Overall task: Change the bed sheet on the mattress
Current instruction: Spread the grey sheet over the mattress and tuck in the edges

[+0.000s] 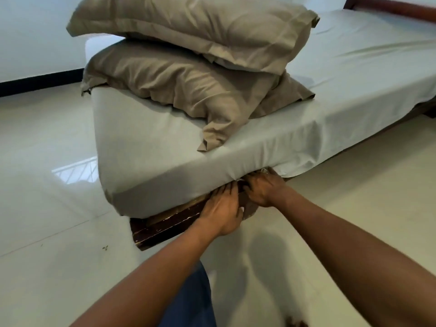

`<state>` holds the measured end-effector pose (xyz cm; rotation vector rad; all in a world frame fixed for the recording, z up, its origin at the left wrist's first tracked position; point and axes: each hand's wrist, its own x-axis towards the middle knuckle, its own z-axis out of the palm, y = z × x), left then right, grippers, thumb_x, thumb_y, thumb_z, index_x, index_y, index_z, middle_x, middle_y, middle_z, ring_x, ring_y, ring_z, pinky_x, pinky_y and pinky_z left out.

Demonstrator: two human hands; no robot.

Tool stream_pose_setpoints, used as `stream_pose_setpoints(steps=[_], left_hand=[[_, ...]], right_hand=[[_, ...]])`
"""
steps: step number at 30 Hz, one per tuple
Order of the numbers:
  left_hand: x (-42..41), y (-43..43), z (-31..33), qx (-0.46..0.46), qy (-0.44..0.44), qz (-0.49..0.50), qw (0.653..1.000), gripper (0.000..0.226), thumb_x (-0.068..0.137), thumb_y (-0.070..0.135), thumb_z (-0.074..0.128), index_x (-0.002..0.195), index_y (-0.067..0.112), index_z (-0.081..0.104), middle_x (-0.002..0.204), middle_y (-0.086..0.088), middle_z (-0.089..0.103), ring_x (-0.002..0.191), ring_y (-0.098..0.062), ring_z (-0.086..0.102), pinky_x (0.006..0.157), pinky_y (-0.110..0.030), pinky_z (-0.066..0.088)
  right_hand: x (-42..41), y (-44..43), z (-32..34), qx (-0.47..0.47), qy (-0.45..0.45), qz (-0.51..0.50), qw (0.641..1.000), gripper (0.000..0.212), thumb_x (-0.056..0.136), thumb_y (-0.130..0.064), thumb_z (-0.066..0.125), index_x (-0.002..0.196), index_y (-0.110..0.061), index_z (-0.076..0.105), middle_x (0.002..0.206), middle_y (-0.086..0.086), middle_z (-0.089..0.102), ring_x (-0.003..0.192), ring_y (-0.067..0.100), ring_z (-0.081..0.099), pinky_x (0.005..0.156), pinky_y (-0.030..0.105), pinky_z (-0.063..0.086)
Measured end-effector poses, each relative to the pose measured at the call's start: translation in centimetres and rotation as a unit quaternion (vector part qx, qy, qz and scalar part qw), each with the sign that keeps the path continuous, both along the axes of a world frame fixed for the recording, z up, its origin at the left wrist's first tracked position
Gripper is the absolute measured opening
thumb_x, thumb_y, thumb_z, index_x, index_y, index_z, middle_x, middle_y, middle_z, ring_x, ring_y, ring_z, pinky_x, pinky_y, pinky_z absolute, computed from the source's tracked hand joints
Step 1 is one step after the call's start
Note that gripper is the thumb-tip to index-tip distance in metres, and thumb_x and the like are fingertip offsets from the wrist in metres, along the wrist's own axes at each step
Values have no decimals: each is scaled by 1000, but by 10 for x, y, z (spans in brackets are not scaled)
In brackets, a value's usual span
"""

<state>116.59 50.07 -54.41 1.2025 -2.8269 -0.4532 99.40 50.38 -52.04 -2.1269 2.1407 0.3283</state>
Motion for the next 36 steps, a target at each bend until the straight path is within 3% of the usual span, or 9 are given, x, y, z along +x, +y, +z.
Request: stream_pose_setpoints(steps=[3,6,11,16,19,23,26,32,36], left_hand=[[-30,-21,-5,48,-36,39,997,84,92,53,54,155,7,23,158,-17,33,144,-33,34,120,-42,28],[-57,-26,-2,93,-96,75,988,89,89,62,48,157,12,18,162,-18,24,148,-37,26,122,-47,23],[-73,12,37,56,-79,81,992,75,95,32,50,157,3,19,159,-20,30,147,-33,29,122,-41,21],[-91,-17,23,126,-69,59,988,87,80,43,33,155,1,25,154,-23,36,144,-37,35,120,-43,26],[-106,-28,12,135,-136,78,978,100,75,58,7,159,5,17,156,-22,33,140,-38,38,116,-44,31],[-124,-2,45,127,-111,109,980,89,89,36,58,156,-5,16,157,-24,32,145,-35,33,122,-41,26],[-137,10,50,88,-65,59,992,87,84,24,66,155,-6,24,160,-25,29,150,-35,28,122,-39,14],[-199,-44,30,148,-91,19,985,94,88,43,65,159,5,15,163,-16,25,151,-28,26,123,-38,22],[-206,-31,38,123,-119,60,983,97,89,39,67,160,5,9,163,-16,25,149,-30,29,121,-39,29]], right_hand=[[-21,15,1,-13,32,102,994,62,92,-50,48,146,-20,48,147,4,55,133,26,53,114,39,37],[-45,13,-5,7,-6,93,996,74,95,-54,12,155,-19,36,161,3,39,149,23,34,123,42,24],[-57,-11,-7,56,-37,44,997,78,90,-55,-1,158,-29,29,164,-3,33,154,19,23,126,51,2],[-51,13,14,-6,-139,28,990,70,72,-38,33,130,-14,65,133,8,67,134,26,54,122,51,26],[-75,40,16,-32,-185,-38,982,66,85,-35,42,144,-9,55,146,11,57,139,25,49,122,44,30],[-132,4,5,48,-112,-82,989,61,100,-43,28,156,-20,35,164,1,33,154,20,25,125,56,9],[-149,-24,3,63,-108,-72,990,60,96,-45,18,138,-28,57,151,-2,52,146,21,39,124,60,6],[-140,38,18,7,-169,-79,982,74,85,-25,50,155,-3,38,160,15,39,151,27,31,126,52,17],[-190,19,7,19,-128,-134,983,69,96,-37,23,158,-9,31,164,9,32,154,25,24,124,57,18]])
